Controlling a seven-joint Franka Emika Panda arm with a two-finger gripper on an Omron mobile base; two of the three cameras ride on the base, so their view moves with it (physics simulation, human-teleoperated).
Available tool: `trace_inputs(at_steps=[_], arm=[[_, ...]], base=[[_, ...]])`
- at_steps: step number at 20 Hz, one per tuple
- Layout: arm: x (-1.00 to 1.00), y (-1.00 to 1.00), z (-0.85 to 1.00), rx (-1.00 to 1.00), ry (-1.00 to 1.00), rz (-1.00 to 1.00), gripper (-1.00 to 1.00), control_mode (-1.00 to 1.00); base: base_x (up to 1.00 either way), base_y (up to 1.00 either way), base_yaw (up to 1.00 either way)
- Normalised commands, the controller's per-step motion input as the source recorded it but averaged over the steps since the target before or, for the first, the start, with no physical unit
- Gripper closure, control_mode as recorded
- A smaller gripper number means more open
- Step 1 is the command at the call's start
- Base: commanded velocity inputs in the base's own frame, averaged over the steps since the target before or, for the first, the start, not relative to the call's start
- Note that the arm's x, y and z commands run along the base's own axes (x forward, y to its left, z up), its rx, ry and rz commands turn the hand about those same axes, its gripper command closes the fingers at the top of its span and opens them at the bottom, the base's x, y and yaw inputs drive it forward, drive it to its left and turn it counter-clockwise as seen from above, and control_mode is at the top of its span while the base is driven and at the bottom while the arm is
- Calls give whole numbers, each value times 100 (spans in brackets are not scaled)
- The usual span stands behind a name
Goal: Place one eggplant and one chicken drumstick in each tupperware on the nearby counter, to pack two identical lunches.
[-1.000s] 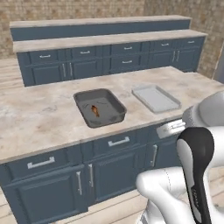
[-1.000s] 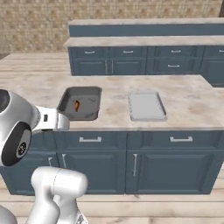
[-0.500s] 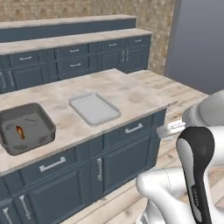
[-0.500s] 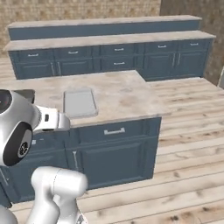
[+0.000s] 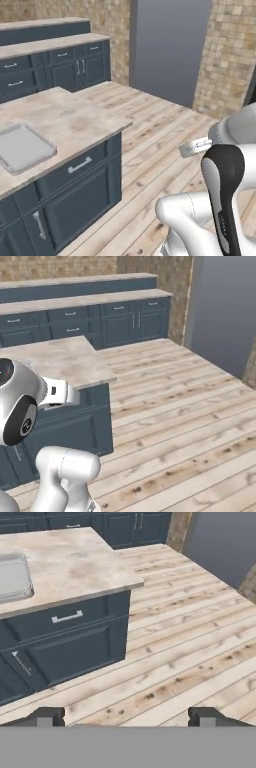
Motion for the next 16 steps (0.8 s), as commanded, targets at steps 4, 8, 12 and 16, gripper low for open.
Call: trace_inputs(at_steps=[4,8,12,16], arm=[[0,0,0,0,0,0,-100,100],[0,0,0,0,0,0,-100,100],[0,0,0,0,0,0,-100,100],[0,0,0,0,0,0,-100,100]], base=[[0,-100,-33],[0,-100,-36],[0,-91,-38],[2,-63,-44]])
